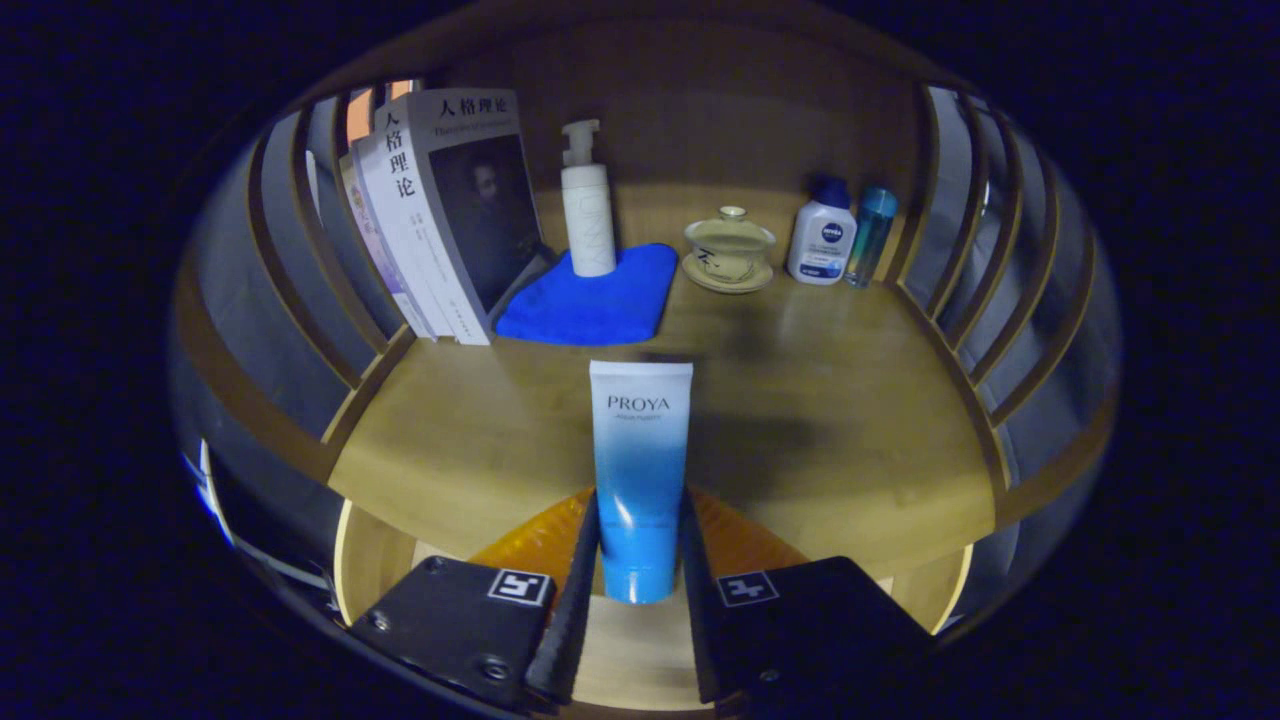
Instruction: Pull open the drawer, take out the items inside it, and place them on the countertop above the cabinet.
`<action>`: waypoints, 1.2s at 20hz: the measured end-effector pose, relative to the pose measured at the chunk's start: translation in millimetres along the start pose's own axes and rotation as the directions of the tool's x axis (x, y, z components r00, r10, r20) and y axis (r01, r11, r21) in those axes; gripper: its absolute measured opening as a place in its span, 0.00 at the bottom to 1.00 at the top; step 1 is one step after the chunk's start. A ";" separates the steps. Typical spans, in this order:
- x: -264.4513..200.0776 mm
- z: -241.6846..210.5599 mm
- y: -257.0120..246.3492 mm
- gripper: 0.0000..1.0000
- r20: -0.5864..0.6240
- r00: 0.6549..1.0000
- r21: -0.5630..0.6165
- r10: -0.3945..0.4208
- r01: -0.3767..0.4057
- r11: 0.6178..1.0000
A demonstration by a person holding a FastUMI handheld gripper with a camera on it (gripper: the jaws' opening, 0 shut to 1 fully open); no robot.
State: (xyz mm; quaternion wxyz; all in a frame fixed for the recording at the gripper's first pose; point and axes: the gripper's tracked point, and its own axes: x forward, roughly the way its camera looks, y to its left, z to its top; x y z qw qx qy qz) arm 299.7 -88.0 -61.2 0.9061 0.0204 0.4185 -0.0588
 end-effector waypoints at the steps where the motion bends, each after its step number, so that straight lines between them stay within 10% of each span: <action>1: -1.1 0.4 0.0 0.48 0.008 1.000 -0.004 0.002 -0.002 1.000; 15: -126.2 -42.8 27.4 0.86 0.268 0.962 -0.104 0.054 -0.026 0.994; 24: -214.5 -129.6 24.9 0.98 0.553 0.828 -0.096 0.093 -0.047 0.994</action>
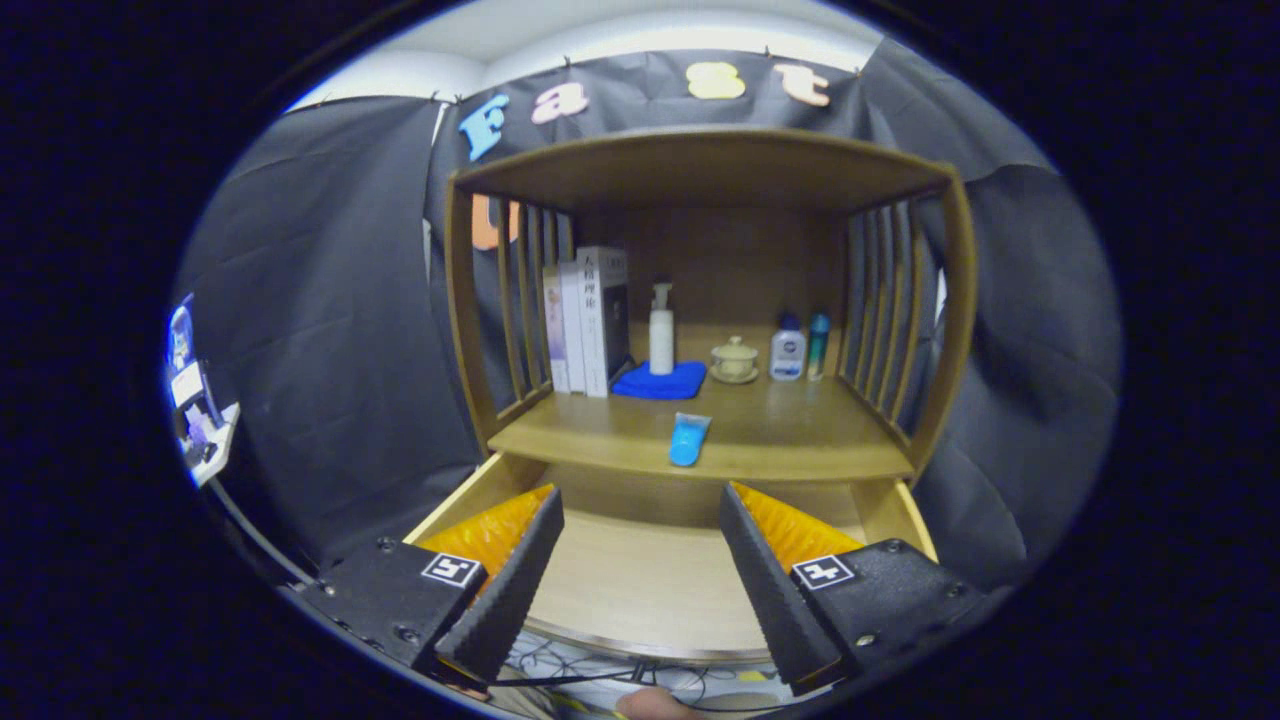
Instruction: Pull open the drawer, take out the items inside it, and place them on the countertop above the cabinet.
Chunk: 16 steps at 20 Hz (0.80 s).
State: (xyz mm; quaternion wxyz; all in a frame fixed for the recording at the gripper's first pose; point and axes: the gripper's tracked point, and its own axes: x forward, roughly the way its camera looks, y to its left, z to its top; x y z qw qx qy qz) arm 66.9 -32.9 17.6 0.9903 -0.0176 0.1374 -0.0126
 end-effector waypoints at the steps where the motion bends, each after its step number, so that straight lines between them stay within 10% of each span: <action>1: -10.8 -5.3 -1.8 0.99 0.035 0.999 0.002 -0.014 0.014 1.000; 16: -34.5 -161.5 -5.1 1.00 0.152 0.983 -0.007 -0.105 0.107 0.994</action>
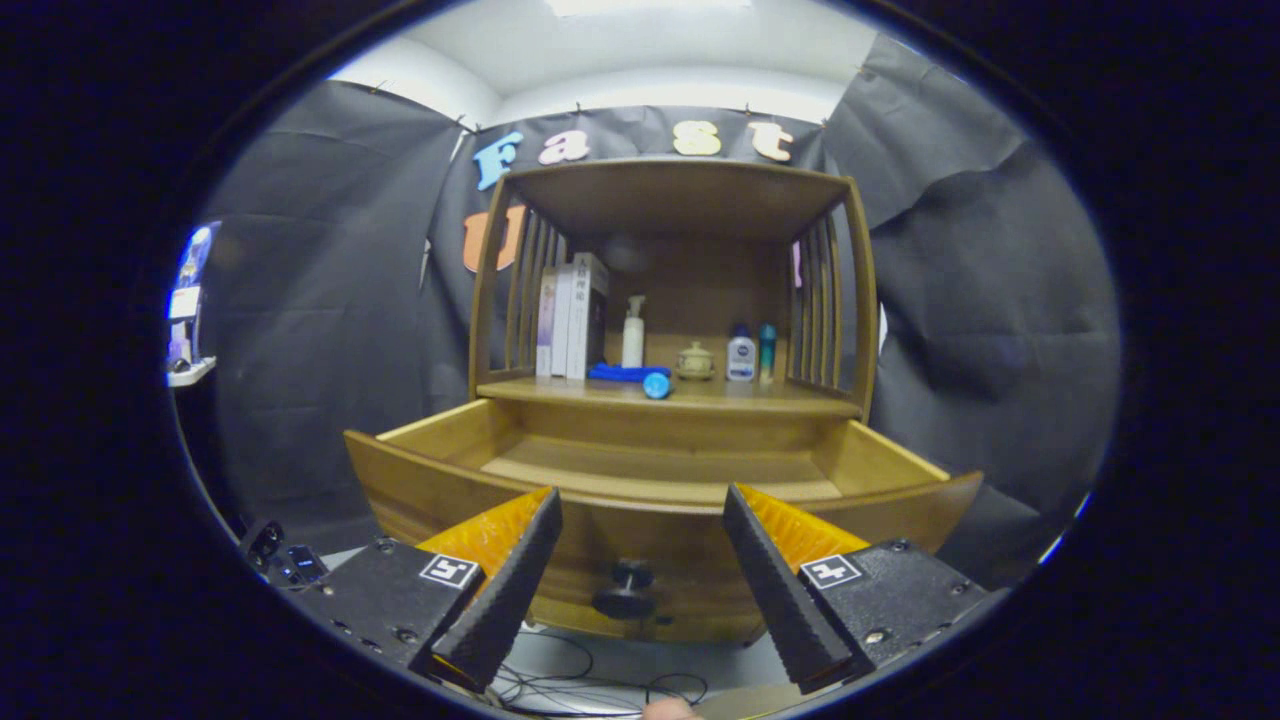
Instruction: Pull open the drawer, take out the items inside it, and place them on the countertop above the cabinet.
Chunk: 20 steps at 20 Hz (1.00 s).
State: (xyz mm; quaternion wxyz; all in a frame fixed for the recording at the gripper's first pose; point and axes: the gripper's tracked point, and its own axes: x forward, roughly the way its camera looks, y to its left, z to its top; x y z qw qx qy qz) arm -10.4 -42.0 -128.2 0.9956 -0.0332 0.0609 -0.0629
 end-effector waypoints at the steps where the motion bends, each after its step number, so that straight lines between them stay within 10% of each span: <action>1: 2.5 -8.6 -0.3 1.00 -0.015 1.000 0.019 -0.008 0.008 1.000; 20: 61.9 -41.9 -2.1 0.99 -0.045 0.994 0.024 -0.101 0.102 0.994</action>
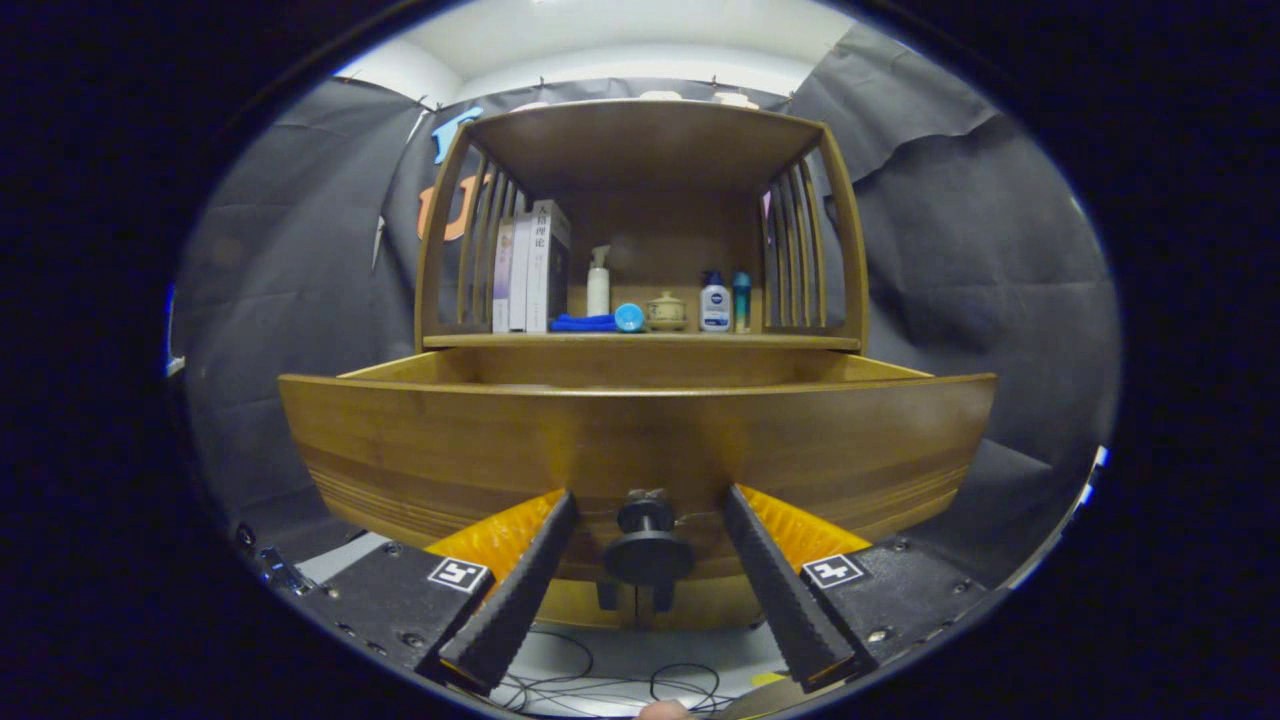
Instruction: Pull open the drawer, take out the items inside it, and place them on the countertop above the cabinet.
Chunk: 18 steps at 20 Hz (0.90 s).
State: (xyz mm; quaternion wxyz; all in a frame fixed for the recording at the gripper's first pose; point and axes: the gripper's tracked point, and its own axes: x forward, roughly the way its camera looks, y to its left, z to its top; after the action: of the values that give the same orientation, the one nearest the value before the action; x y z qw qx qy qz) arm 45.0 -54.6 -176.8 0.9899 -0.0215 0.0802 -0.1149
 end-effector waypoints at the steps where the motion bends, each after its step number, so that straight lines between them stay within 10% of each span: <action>1: 4.8 1.3 0.6 0.99 -0.002 1.000 0.002 0.000 0.000 1.000; 18: 106.7 28.9 5.7 0.99 -0.045 0.999 0.010 -0.019 0.019 1.000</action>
State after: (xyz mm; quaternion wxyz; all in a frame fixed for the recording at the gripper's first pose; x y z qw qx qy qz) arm 153.6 -73.0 -165.0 0.9868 -0.0146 0.1014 -0.1252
